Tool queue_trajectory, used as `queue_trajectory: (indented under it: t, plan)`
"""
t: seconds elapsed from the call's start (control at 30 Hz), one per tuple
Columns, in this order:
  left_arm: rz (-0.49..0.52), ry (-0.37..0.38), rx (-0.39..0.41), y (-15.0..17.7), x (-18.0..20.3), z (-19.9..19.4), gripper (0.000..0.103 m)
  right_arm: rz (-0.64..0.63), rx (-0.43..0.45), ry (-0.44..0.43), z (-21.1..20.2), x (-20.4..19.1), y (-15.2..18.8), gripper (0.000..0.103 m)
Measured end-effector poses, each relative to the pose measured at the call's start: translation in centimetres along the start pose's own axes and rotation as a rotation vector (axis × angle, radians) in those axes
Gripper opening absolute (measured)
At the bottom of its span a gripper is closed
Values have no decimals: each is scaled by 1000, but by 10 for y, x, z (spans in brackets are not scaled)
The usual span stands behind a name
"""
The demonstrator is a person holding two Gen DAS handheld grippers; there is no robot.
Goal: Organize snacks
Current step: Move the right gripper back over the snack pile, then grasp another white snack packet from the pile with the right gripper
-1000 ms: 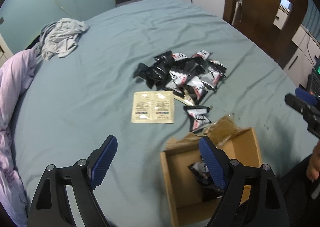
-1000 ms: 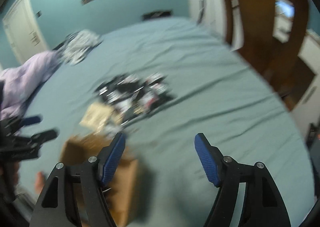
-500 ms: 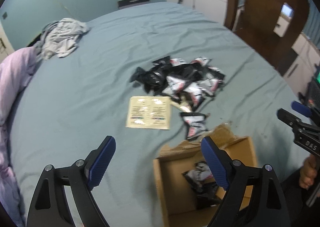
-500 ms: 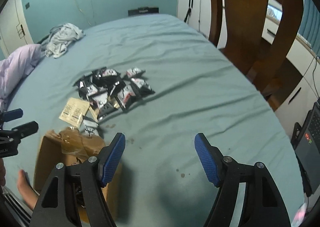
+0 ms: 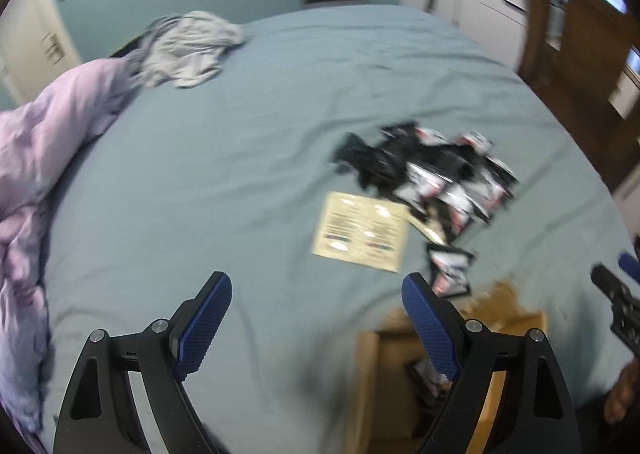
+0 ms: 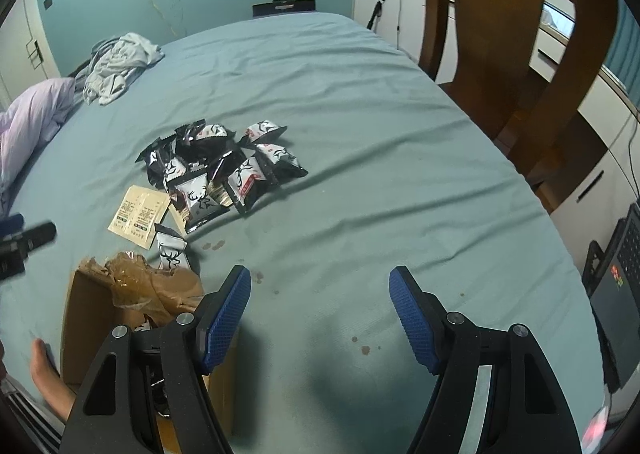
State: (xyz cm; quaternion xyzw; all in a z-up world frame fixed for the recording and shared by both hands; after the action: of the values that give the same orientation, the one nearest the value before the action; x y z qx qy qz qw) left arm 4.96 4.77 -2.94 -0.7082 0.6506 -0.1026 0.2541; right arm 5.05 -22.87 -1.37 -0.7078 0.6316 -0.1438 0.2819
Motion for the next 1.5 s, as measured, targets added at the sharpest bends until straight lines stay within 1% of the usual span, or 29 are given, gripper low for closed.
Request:
queue_trajectory:
  t: [0.07,0.17,0.27,0.33,0.43,0.5,0.6,0.7,0.77,0.9,1.17,1.3,1.37,1.43,1.47,1.5]
  plan:
    - [-15,10,-8,-1,-4,3,89,-8,-5,6,5,0,-2,71]
    - [-10,19,-7,-2,-3,4,89,-15,-13,11,12,-1,-7,71]
    - [29,33,7,-1,4,4,89,-14,-20,0,20,-1,-14,71]
    - [62,58,-9,0,11,7,89,-13,-30,-12,27,0,-20,71]
    - [107,87,-46,2,21,11,89,1,-56,-53,42,2,-28,71]
    - [135,102,-55,3,26,12,89,26,-94,-99,58,3,-34,71]
    - [189,102,-66,5,35,14,89,54,-137,-143,80,5,-45,71]
    - [219,99,-74,5,39,16,89,54,-167,-158,104,3,-59,71]
    - [230,107,-88,5,41,19,89,53,-171,-164,118,2,-69,71]
    - [236,125,-118,5,42,26,89,80,-183,-207,146,2,-86,71]
    - [250,141,-133,0,51,35,89,114,-211,-231,188,-1,-97,71]
    - [249,153,-139,0,54,37,89,98,-216,-225,199,-5,-99,71]
    - [244,158,-139,-2,54,38,89,81,-219,-214,201,-8,-98,62]
    - [234,164,-136,-4,53,38,89,49,-208,-185,200,-11,-97,37]
    - [226,167,-132,-6,51,38,89,35,-205,-181,198,-13,-97,36]
    - [220,168,-129,-7,50,38,89,29,-199,-190,196,-14,-97,33]
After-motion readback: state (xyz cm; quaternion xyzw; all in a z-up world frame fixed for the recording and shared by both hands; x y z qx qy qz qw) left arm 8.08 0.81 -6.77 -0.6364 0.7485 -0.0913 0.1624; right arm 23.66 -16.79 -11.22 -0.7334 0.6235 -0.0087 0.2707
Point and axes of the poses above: each gripper's, at about its wrist camera, not at the fingertips, and z roughly the way its jaws point, x to its right, y to its underside, the point moved 3 cm from there along z, roughly the way its jaws point, and after that the axes turned 7 degrees about -y, right-handed, at the moved point
